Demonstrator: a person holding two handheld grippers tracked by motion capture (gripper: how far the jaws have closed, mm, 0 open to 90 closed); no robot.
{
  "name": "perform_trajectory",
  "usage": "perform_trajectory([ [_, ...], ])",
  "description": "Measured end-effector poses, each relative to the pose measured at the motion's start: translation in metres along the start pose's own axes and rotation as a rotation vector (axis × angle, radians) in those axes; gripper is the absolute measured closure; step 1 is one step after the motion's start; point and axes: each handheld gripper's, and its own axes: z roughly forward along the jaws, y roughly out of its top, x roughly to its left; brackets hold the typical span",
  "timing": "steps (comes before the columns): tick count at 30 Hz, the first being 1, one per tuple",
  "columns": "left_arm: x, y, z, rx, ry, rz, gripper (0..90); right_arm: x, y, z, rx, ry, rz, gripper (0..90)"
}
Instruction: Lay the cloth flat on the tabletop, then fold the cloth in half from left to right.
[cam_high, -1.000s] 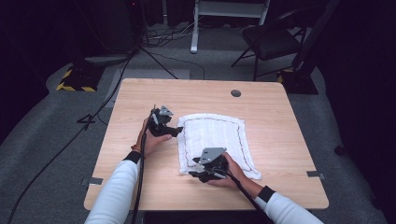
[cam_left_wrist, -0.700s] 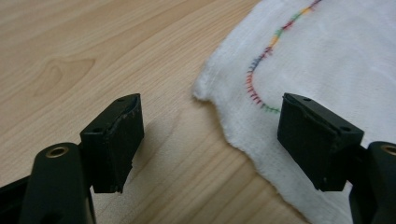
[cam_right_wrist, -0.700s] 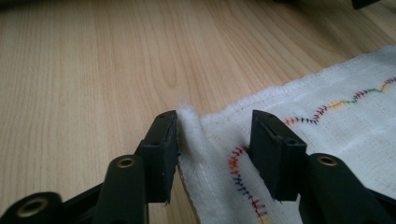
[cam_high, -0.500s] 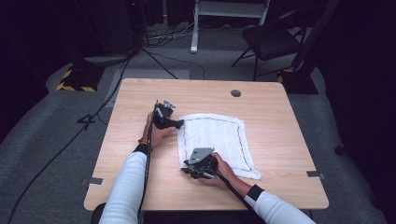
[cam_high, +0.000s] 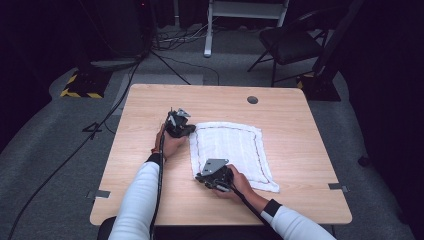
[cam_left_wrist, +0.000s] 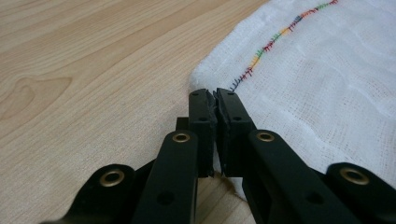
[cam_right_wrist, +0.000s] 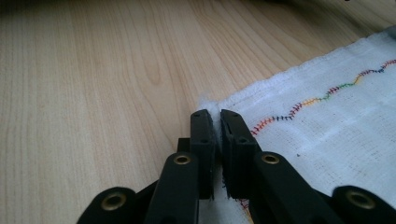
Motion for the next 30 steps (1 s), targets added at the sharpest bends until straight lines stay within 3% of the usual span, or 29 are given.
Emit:
perform_trajectory([
  [9, 0.005, -0.001, -0.016, -0.037, 0.005, -0.008, 86.7, -0.001, 0.003, -0.004, -0.018, -0.004, -0.009, 84.8],
  [24, 0.014, -0.004, -0.043, -0.04, 0.044, 0.0, 86.7, 0.008, 0.02, -0.004, -0.051, -0.021, -0.06, 85.1],
  [30, 0.015, -0.002, -0.055, -0.082, 0.056, 0.001, 86.7, 0.009, 0.029, -0.011, -0.084, -0.03, -0.07, 85.2],
])
